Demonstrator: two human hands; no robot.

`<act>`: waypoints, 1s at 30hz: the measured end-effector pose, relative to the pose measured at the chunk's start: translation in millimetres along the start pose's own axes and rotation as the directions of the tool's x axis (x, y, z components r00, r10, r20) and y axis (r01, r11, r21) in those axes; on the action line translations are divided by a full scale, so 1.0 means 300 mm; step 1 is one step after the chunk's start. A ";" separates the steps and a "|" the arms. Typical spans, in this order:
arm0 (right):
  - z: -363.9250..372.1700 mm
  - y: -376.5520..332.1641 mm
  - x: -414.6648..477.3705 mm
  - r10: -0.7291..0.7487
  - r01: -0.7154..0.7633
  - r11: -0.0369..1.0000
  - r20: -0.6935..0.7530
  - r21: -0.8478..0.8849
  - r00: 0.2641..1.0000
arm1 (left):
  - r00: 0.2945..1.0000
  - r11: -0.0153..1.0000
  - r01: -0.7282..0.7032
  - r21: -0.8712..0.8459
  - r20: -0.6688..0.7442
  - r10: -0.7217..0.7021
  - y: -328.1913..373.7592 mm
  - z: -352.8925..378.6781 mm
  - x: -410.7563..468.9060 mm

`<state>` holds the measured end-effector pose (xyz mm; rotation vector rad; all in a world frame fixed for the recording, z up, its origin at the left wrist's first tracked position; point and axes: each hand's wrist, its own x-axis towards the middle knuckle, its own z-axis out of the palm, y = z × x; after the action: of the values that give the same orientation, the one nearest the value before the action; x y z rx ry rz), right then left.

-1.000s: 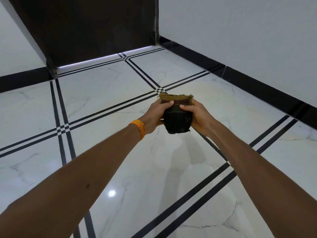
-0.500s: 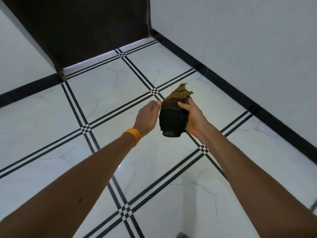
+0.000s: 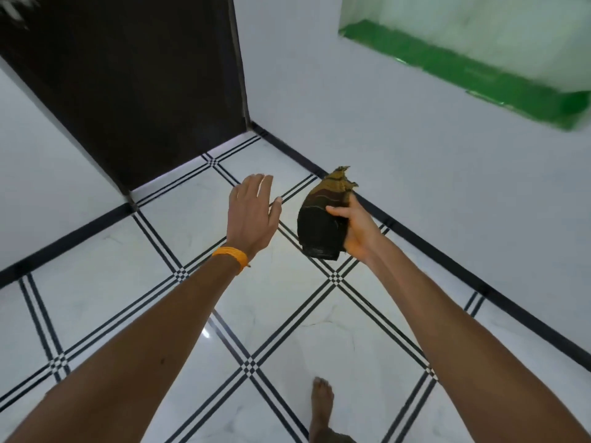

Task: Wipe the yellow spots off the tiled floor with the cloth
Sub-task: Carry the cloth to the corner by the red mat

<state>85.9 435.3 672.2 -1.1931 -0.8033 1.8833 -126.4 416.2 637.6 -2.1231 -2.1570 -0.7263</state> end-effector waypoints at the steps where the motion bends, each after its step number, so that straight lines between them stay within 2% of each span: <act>1: 0.015 -0.027 -0.066 -0.019 0.018 1.000 -0.021 -0.002 1.000 | 1.000 1.000 -0.017 0.004 0.001 0.017 0.019 -0.055 -0.009; 8: 0.076 -0.077 -0.572 -0.102 0.105 0.994 -0.094 0.031 0.990 | 0.996 0.993 -0.088 -0.077 -0.015 0.087 0.194 -0.379 -0.226; 12: 0.020 -0.040 -0.831 -0.143 0.154 0.987 -0.172 0.051 0.975 | 0.979 0.973 -0.199 -0.115 0.011 0.202 0.358 -0.434 -0.366; 17: -0.174 0.043 -1.180 -0.172 0.216 0.971 -0.323 0.105 0.931 | 0.925 0.919 -0.355 -0.171 0.075 0.371 0.652 -0.410 -0.537; 22: -0.447 0.157 -1.576 -0.192 0.306 0.940 -0.502 0.154 0.843 | 0.837 0.829 -0.494 -0.264 0.113 0.535 1.066 -0.374 -0.777; 27: -0.700 0.320 -2.024 -0.174 0.378 0.908 -0.660 0.180 0.731 | 0.708 0.697 -0.621 -0.358 0.125 0.695 1.488 -0.343 -1.115; 30: -0.838 0.440 -2.332 -0.148 0.448 0.870 -0.758 0.205 0.635 | 0.605 0.586 -0.681 -0.439 0.112 0.788 1.739 -0.334 -1.365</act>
<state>480.6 -198.2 787.6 -1.2991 -0.1528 1.0460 368.9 -23.0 746.6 -3.1444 -0.9619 -0.7501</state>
